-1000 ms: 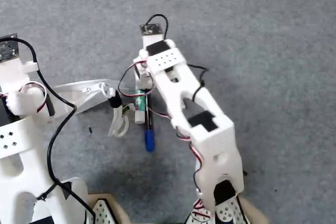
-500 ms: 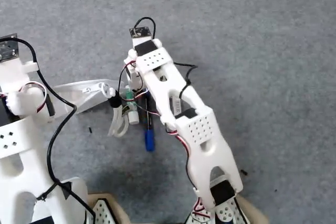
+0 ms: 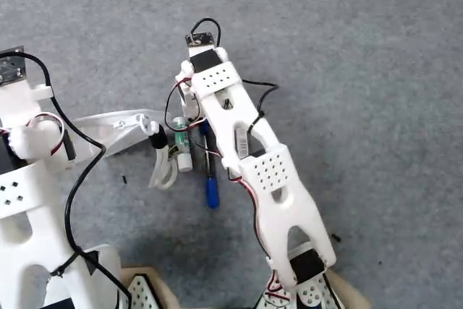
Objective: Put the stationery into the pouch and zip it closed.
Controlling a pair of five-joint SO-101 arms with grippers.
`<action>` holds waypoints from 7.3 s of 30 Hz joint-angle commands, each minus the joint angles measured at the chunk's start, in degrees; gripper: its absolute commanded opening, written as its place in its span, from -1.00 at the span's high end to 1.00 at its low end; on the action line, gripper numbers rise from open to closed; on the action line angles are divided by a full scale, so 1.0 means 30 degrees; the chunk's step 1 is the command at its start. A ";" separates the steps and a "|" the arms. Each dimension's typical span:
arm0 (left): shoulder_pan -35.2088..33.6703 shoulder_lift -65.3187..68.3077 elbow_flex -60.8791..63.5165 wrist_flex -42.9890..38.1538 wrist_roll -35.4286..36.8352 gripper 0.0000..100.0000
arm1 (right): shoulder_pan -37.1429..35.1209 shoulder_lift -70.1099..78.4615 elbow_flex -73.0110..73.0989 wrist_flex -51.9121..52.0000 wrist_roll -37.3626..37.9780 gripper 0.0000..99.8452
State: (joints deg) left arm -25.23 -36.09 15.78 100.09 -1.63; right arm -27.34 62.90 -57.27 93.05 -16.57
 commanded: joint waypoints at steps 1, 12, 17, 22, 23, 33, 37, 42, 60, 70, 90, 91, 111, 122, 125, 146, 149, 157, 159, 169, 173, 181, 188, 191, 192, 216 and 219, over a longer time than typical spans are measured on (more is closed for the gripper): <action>-0.0396 0.0117 0.0015 -0.0205 0.0000 0.94 | -0.0322 0.0454 -0.0923 0.0029 0.1026 0.97; -0.0396 0.0117 0.0015 -0.0176 0.0000 0.94 | -0.0293 0.0513 -0.6608 0.2696 0.4513 0.98; -0.0396 0.0117 0.0044 -0.0147 -0.0029 0.94 | 0.0645 0.0425 -0.9451 0.2725 0.4513 0.98; -0.0308 0.0117 0.0044 -0.0117 -0.0029 0.94 | 0.1788 -0.0982 -0.9714 0.2725 0.4542 0.98; -0.0308 0.0117 0.0044 -0.0117 -0.0029 0.94 | 0.2051 -0.1421 -0.9714 0.2725 0.4542 0.98; -0.0308 0.0117 0.0044 -0.0176 -0.0029 0.94 | 0.2168 -0.8894 -0.4029 0.2725 0.5099 0.98; -0.0308 0.0117 0.0044 -0.0147 -0.0029 0.94 | 0.1993 -1.1648 -0.1802 0.2725 0.5070 0.98; -0.0220 0.0000 0.0044 -0.0029 -0.0088 0.94 | 0.1846 -1.4637 -0.0454 0.2725 0.5070 0.98; 0.4821 -0.0029 0.0044 0.0234 -0.1201 0.94 | -0.2462 -2.2168 0.0015 0.2725 0.6945 0.98; 0.5055 -0.0029 0.0073 0.0234 -0.1260 0.94 | -0.5773 -2.3253 -0.0103 0.0088 0.7004 0.98; 0.4938 0.0000 0.0161 0.0234 -0.1231 0.94 | -0.6066 -2.3341 0.0835 -0.4190 0.2930 0.98; 0.4938 -0.0029 0.0278 0.0234 -0.1231 0.94 | -0.6066 -2.3370 0.1099 -0.3897 0.2930 0.98; 0.9158 -0.0059 -0.0952 0.0322 -0.1201 0.94 | -0.5333 -2.3399 0.0835 -0.3516 0.3048 0.98; 0.9421 -0.0059 -0.1421 0.0322 -0.1201 0.94 | -0.5333 -2.3399 0.0864 -0.0703 0.5597 0.98; 0.9421 -0.0059 -0.1421 0.0293 -0.1201 0.94 | -0.5333 -2.3487 0.0718 0.0879 0.6359 0.98; 0.7106 0.0059 -0.1421 0.0234 -0.0791 0.94 | -0.5392 -2.9641 0.8542 0.2256 0.9524 0.98; 0.7106 0.0029 -0.1421 0.0234 -0.0791 0.94 | -0.5392 -3.1399 1.2059 0.1612 1.0256 0.98; 0.7048 0.0088 -0.1392 0.0234 -0.0791 0.94 | -0.5363 -3.5912 2.2784 -0.2110 1.1018 0.98; 0.6901 0.0117 -0.1392 0.0234 -0.0791 0.94 | -0.5363 -3.6674 2.5392 -0.3429 1.1018 0.98; 0.6901 0.0117 -0.1275 0.0234 -0.0791 0.94 | -0.5363 -3.7201 2.9846 -0.8967 1.0901 0.98; 0.6901 0.0117 -0.1275 0.0234 -0.0791 0.94 | -0.5363 -3.7201 2.9846 -1.0315 1.0872 0.98; 0.6901 0.0117 -0.1275 0.0234 -0.0791 0.94 | -0.5363 -3.7260 2.9817 -1.0403 1.0872 0.93; 0.6901 0.0117 -0.1275 0.0234 -0.0791 0.94 | -0.5451 -3.7231 2.8586 -0.9407 1.0872 0.75; 0.6901 0.0117 -0.1275 0.0234 -0.0791 0.94 | -0.5451 -3.7231 2.7883 -0.9348 1.0872 0.75; 0.6901 0.0117 -0.1275 0.0234 -0.0791 0.94 | -0.5451 -3.7231 2.7707 -0.9348 1.0872 0.75; 0.4733 0.0147 -0.1275 0.0234 -0.0791 0.94 | -0.2696 -3.7260 2.1260 -0.7209 1.0989 0.75; 0.4410 0.0088 -0.1275 0.0234 -0.0791 0.94 | -0.1289 -3.7172 2.1963 -0.7678 1.0901 0.75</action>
State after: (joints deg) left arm -9.93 -35.91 12.97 100.26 -4.62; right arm -34.73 -48.48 9.19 71.60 16.13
